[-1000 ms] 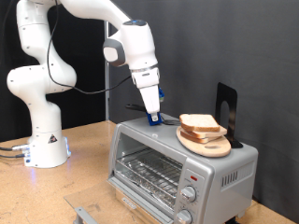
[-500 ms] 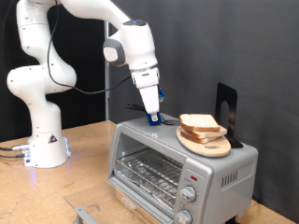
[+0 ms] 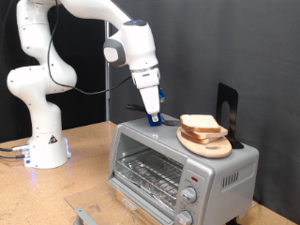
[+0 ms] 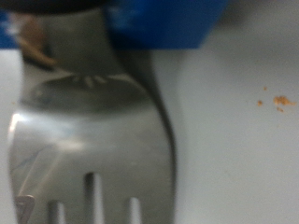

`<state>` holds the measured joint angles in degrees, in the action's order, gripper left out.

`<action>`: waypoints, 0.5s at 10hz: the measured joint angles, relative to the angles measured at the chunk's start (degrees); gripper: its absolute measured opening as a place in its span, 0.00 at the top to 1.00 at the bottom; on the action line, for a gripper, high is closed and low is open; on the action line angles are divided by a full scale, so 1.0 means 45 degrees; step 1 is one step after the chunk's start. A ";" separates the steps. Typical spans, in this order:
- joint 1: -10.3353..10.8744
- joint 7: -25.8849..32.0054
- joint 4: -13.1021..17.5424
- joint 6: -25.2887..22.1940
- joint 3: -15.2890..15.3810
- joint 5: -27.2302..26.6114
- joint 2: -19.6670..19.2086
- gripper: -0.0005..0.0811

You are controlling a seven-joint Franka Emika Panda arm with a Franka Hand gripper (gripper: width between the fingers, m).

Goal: Make a piece of toast with the oven

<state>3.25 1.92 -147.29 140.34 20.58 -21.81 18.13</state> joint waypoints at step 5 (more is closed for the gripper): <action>-0.0001 0.0000 0.0000 0.0000 -0.0003 -0.0212 0.0000 0.01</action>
<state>3.25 1.92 -147.29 140.34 20.56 -22.76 18.13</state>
